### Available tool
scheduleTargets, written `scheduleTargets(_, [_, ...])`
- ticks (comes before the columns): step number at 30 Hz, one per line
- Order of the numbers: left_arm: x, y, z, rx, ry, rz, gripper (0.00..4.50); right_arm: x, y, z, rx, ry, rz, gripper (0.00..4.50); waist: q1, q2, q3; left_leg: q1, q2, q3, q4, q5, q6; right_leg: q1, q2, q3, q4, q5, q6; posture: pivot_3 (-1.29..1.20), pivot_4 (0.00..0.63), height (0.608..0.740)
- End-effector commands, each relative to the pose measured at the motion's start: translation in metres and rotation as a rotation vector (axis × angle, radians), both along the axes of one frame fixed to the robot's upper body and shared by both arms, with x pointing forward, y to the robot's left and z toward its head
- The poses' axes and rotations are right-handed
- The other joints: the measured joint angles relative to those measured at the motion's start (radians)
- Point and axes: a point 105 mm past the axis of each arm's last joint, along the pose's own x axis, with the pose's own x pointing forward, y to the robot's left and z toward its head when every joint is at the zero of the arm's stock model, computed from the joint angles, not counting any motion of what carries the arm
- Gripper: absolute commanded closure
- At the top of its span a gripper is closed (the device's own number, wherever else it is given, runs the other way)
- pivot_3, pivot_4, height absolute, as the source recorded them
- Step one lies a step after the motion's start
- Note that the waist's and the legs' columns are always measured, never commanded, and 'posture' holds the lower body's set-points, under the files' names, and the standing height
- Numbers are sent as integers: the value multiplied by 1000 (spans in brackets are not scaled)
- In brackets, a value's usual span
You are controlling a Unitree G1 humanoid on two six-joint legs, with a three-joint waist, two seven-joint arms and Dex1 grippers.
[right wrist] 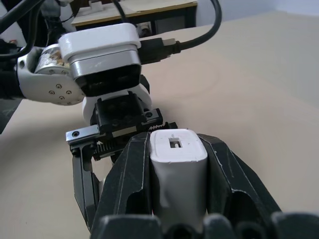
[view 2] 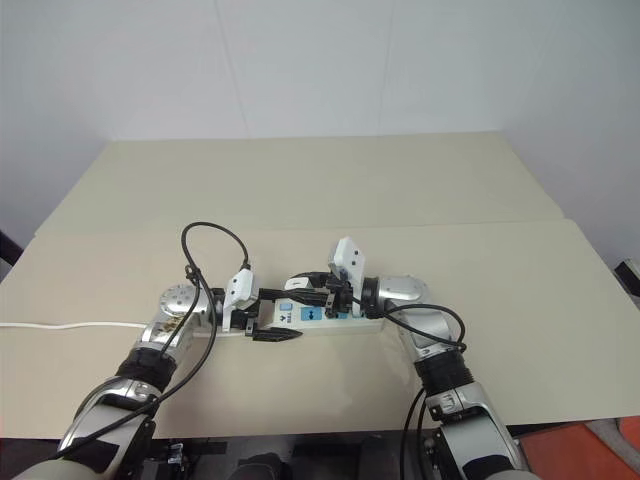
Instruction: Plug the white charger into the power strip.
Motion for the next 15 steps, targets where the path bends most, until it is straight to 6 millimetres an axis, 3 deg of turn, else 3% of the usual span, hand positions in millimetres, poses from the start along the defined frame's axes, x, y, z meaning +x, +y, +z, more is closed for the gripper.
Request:
scheduleTargets(1, [-6, 7, -3, 32, 7, -15, 1207, 0, -19, -20, -73, 17, -19, 3384, 1, 0, 0, 0, 0, 0, 0, 0, 0, 0, 0, 0, 0, 0, 0, 0, 150, 740])
scheduleTargets(7, [-10, 12, -3, 40, 5, -10, 1207, 0, -56, -32, -165, 18, -16, 3384, 7, -1, -1, 0, 0, 0, 0, 0, 0, 1, 0, 0, -1, 0, 0, 0, 150, 740])
scheduleTargets(15, [-12, 19, -4, 52, 2, 10, 1207, 7, -83, -44, -214, 50, -59, 3384, 7, -3, -2, 1, 0, 0, 0, 0, 0, 2, 0, 0, -1, 0, 0, 0, 150, 740])
